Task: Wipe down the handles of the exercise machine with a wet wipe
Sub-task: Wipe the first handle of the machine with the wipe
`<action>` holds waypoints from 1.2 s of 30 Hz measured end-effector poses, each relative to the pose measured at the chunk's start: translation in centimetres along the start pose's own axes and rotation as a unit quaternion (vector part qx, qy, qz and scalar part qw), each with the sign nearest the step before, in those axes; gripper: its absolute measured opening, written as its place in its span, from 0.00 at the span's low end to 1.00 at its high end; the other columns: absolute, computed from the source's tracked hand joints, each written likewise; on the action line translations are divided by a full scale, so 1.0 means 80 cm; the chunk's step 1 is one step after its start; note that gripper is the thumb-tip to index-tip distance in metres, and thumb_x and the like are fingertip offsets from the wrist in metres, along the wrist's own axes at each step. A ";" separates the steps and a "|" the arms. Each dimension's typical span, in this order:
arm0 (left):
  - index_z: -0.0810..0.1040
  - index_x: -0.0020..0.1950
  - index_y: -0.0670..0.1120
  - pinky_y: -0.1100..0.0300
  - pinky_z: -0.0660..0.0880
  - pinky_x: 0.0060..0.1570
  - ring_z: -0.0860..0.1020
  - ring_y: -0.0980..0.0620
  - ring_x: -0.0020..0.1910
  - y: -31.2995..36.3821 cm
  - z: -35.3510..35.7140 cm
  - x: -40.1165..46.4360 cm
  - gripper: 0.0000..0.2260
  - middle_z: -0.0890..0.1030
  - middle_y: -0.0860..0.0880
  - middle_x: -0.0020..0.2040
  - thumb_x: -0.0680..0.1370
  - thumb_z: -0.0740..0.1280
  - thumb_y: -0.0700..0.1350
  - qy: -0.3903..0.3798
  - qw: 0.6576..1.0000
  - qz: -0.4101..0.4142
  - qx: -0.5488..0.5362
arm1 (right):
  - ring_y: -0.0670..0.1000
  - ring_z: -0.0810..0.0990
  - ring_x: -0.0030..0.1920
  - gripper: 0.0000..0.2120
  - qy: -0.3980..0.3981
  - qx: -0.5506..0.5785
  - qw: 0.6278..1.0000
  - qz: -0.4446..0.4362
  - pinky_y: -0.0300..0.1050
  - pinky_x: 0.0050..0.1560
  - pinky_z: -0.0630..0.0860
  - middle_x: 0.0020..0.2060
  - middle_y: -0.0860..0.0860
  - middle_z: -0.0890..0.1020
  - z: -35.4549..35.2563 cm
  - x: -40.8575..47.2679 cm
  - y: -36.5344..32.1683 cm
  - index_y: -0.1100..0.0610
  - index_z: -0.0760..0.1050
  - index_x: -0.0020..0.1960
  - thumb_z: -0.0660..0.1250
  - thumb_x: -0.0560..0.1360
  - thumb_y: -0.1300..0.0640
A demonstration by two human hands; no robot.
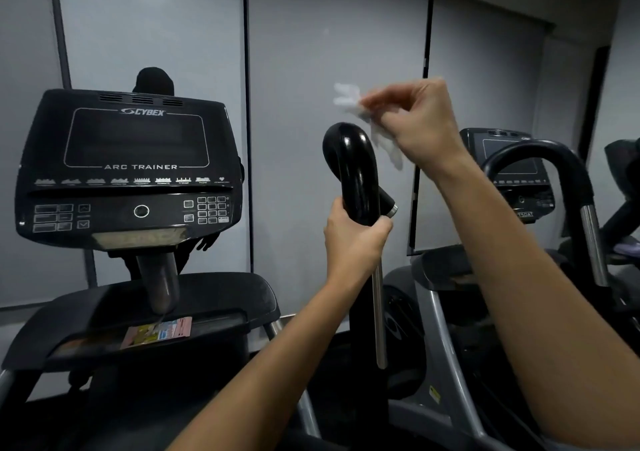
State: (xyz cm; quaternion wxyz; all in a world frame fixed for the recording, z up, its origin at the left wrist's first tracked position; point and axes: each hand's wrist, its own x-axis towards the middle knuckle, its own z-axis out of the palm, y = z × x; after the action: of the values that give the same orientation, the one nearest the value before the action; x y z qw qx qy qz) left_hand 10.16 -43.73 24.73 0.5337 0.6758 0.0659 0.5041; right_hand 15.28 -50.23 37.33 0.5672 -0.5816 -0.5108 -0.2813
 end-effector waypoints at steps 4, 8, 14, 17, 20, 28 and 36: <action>0.69 0.38 0.53 0.48 0.79 0.39 0.74 0.52 0.32 -0.003 0.001 0.002 0.11 0.71 0.54 0.31 0.66 0.68 0.40 0.009 1.000 0.006 0.001 | 0.35 0.80 0.40 0.09 -0.084 -0.089 0.991 -0.053 0.29 0.49 0.75 0.41 0.48 0.83 0.005 -0.021 -0.007 0.60 0.84 0.45 0.69 0.70 0.69; 0.70 0.40 0.53 0.49 0.79 0.39 0.73 0.52 0.32 -0.003 0.001 0.002 0.10 0.71 0.54 0.31 0.67 0.68 0.40 0.003 1.000 0.010 -0.005 | 0.49 0.83 0.46 0.12 -0.114 -0.122 0.985 -0.039 0.41 0.53 0.78 0.42 0.55 0.85 0.020 0.022 -0.001 0.57 0.84 0.45 0.66 0.71 0.70; 0.69 0.39 0.53 0.52 0.78 0.38 0.73 0.53 0.32 -0.002 -0.001 0.000 0.11 0.71 0.54 0.31 0.68 0.68 0.39 -0.004 1.000 0.012 -0.010 | 0.47 0.79 0.39 0.12 -0.174 -0.166 0.970 0.046 0.40 0.45 0.76 0.38 0.56 0.83 0.046 0.078 0.020 0.61 0.83 0.47 0.64 0.69 0.70; 0.69 0.39 0.54 0.50 0.79 0.41 0.75 0.52 0.34 0.000 -0.003 -0.002 0.12 0.73 0.55 0.33 0.68 0.69 0.39 -0.010 1.000 0.016 -0.022 | 0.43 0.74 0.33 0.07 -0.117 -0.108 0.977 0.140 0.34 0.35 0.70 0.33 0.50 0.79 0.049 0.072 0.039 0.60 0.83 0.45 0.69 0.69 0.66; 0.69 0.39 0.54 0.47 0.79 0.41 0.75 0.51 0.35 0.000 -0.003 -0.002 0.11 0.73 0.54 0.33 0.67 0.69 0.40 -0.003 1.000 0.019 -0.022 | 0.44 0.78 0.37 0.12 0.021 -0.004 0.986 0.165 0.28 0.34 0.74 0.35 0.48 0.79 0.031 0.054 0.041 0.59 0.81 0.46 0.64 0.71 0.72; 0.70 0.40 0.54 0.46 0.80 0.42 0.77 0.50 0.36 -0.001 -0.002 0.000 0.11 0.74 0.54 0.33 0.67 0.69 0.41 0.003 1.000 0.013 -0.001 | 0.44 0.79 0.38 0.11 -0.033 -0.083 0.996 -0.014 0.33 0.43 0.76 0.39 0.51 0.83 0.020 0.019 0.021 0.60 0.83 0.48 0.65 0.71 0.69; 0.70 0.40 0.52 0.44 0.80 0.42 0.77 0.49 0.36 -0.002 -0.002 -0.001 0.09 0.74 0.53 0.33 0.66 0.68 0.42 0.005 1.000 0.016 0.004 | 0.46 0.78 0.41 0.09 -0.103 -0.159 0.981 0.034 0.34 0.41 0.72 0.40 0.54 0.83 0.045 0.070 0.044 0.59 0.83 0.48 0.67 0.72 0.66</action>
State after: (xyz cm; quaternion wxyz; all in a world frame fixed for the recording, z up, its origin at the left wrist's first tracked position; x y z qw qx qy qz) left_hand 10.11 -43.62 24.55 0.5226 0.6764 0.0595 0.5156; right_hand 19.40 -44.74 40.35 0.4211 -0.7069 -0.4956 -0.2780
